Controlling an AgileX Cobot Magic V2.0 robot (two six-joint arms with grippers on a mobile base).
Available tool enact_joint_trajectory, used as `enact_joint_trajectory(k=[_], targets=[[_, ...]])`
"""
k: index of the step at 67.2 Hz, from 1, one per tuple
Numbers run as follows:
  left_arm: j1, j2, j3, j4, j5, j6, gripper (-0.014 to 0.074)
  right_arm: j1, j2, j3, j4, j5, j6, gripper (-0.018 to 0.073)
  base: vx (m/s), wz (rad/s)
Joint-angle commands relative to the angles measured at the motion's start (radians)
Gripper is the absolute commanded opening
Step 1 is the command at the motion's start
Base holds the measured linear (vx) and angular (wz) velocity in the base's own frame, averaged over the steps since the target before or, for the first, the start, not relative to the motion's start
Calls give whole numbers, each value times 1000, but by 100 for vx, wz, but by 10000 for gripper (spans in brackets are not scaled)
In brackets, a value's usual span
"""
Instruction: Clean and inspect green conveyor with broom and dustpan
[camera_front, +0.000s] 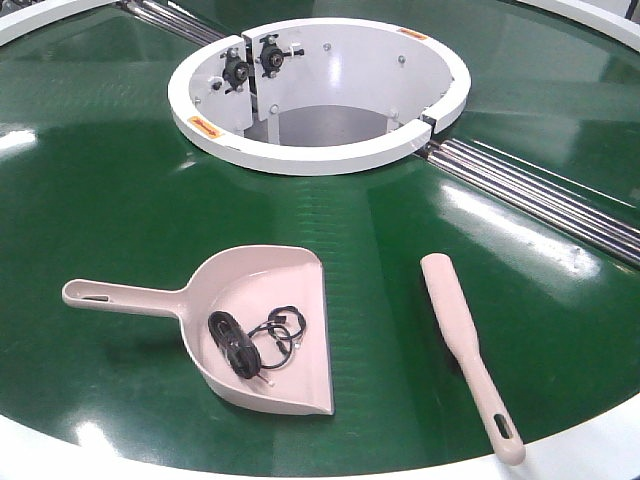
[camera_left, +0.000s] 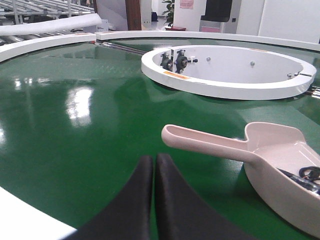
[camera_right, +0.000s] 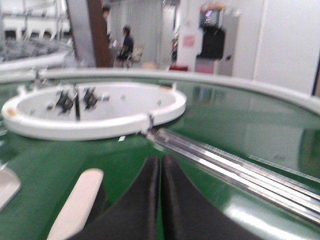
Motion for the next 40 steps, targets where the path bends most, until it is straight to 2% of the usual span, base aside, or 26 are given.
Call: enact_joint_trajectory(k=[1, 28, 40], targets=[[0, -14, 18, -3, -67, -7, -6, -25, -74, 17, -11, -3, 1, -3, 0, 0], [0, -14, 18, -3, -63, -7, -6, -23, -76, 17, -13, 163, -34, -3, 0, 0], [0, -14, 18, -3, -63, -7, -6, -23, -76, 17, -9, 172, -33, -3, 0, 0]])
